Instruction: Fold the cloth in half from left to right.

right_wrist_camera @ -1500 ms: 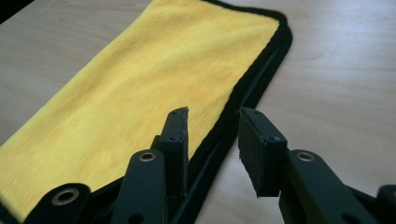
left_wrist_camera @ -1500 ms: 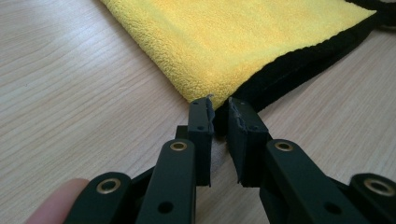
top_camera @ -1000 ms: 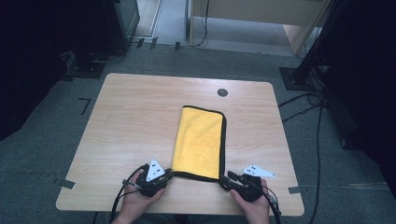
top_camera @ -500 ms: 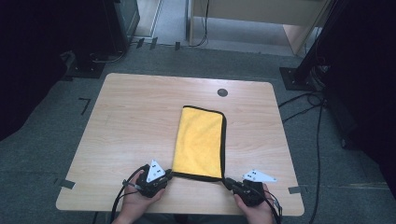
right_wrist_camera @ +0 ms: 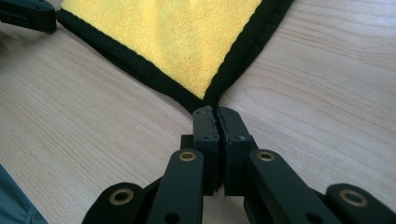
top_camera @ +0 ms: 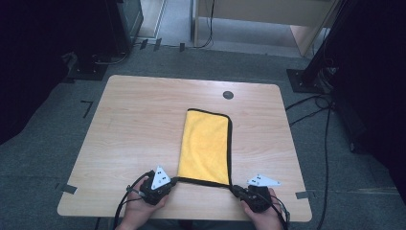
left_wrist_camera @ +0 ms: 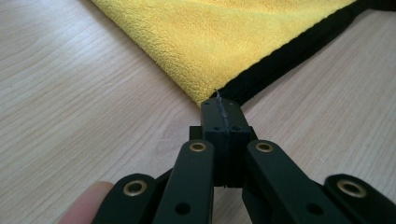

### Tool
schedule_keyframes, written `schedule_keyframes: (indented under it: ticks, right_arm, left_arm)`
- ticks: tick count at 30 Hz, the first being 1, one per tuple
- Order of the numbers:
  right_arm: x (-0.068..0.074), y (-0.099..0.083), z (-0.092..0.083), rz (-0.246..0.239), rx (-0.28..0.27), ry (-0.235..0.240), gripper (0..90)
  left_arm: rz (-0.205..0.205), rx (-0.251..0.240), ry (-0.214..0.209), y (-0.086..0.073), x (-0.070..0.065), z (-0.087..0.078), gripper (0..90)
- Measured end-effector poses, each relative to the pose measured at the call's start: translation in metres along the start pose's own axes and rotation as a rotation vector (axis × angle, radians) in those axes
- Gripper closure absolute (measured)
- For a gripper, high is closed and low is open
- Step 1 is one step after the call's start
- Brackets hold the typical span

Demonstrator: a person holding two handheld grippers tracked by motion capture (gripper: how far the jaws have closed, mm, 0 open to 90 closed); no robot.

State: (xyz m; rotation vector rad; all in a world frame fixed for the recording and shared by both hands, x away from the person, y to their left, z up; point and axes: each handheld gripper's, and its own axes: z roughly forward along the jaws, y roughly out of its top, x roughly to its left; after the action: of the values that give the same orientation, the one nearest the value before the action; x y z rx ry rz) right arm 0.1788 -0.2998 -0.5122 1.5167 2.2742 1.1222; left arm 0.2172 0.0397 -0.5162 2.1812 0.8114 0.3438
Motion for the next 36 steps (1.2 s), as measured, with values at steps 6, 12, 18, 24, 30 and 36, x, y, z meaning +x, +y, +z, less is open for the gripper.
schedule_keyframes:
  ticks: [6,12,18,24,30,36]
  right_arm:
    - [-0.002,0.0,-0.003,0.002,0.002,-0.018,87.3]
    - [-0.004,-0.001,-0.004,-0.001,0.012,-0.041,87.3]
    - [-0.005,-0.001,-0.004,0.009,0.01,-0.033,85.4]
    - [-0.012,0.0,-0.006,0.054,-0.027,-0.02,69.9]
    - [-0.013,0.001,-0.008,0.063,-0.054,-0.016,67.3]
    - [-0.015,0.003,-0.01,0.078,-0.097,-0.026,65.1]
  left_arm:
    - [0.035,0.012,-0.013,0.0,-0.007,-0.004,90.0]
    - [0.071,0.02,-0.038,0.0,-0.011,-0.003,90.0]
    - [0.072,0.008,-0.082,-0.001,-0.009,-0.004,90.0]
    - [0.029,-0.032,-0.096,-0.002,-0.002,-0.005,66.5]
    - [0.022,-0.049,-0.073,-0.002,-0.002,-0.006,62.5]
    - [-0.021,-0.075,-0.099,-0.001,0.003,-0.007,59.9]
